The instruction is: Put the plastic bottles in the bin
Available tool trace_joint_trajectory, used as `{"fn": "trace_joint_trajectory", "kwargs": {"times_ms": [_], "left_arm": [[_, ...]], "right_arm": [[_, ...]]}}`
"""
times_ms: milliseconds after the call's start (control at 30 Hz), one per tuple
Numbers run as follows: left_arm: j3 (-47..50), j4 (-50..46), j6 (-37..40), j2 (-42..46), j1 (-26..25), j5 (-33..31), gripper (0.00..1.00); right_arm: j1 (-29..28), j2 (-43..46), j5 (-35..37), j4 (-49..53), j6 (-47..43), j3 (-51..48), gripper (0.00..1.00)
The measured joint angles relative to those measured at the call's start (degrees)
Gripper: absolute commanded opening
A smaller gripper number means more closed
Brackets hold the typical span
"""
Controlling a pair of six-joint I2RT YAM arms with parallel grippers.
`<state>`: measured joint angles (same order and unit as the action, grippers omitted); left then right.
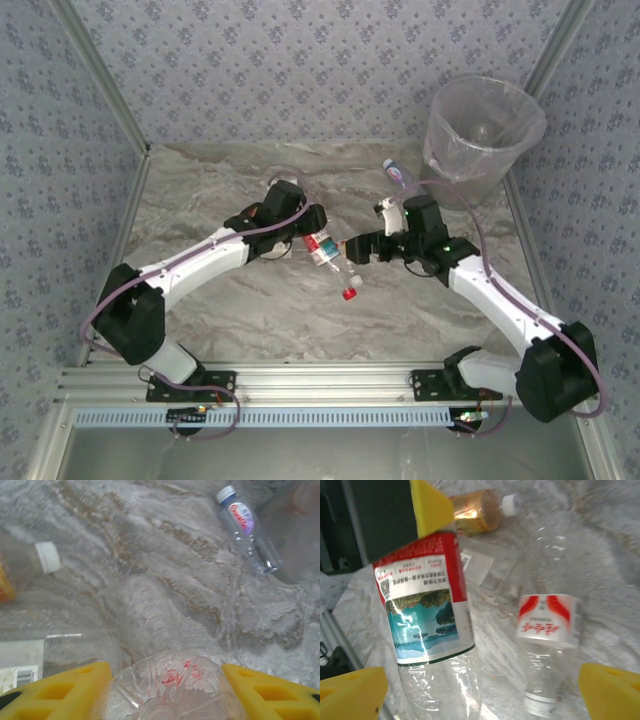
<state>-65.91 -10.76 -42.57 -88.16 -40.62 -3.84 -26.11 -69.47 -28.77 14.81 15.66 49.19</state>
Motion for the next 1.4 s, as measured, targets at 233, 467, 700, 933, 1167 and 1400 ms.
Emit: {"fn": "trace_joint_trajectory", "kwargs": {"times_ms": [233, 467, 700, 933, 1167, 1400], "left_arm": [[-0.04, 4.46, 3.02, 0.00, 2.47, 4.72, 0.42], [-0.04, 7.04, 2.91, 0.00, 5.44, 9.29, 0.42], [-0.04, 8.87, 2.89, 0.00, 5.75, 13.55, 0.42], [-0.04, 9.57, 3.04, -0.02, 5.90, 14.40, 0.44], [-0.07, 9.29, 2.93, -0.02, 5.90, 14.58, 0.50], [-0.59, 9.03, 2.51, 0.13, 5.90, 14.58, 0.64]], "right_arm": [[-5.31, -5.35, -3.45, -4.92, 0.68, 1.77, 1.00], [-7.80, -7.96, -2.67, -13.68, 1.60, 1.75, 1.00], [-10.16, -12.44, 0.17, -16.39, 1.95, 2.08, 1.00], [-10.95, -13.60, 2.49, -18.95, 2.01, 2.10, 0.83], [-10.95, -13.60, 3.08, -20.22, 1.95, 2.10, 0.72], [-10.91, -13.60, 3.56, -20.24, 1.92, 2.10, 0.67]]}}
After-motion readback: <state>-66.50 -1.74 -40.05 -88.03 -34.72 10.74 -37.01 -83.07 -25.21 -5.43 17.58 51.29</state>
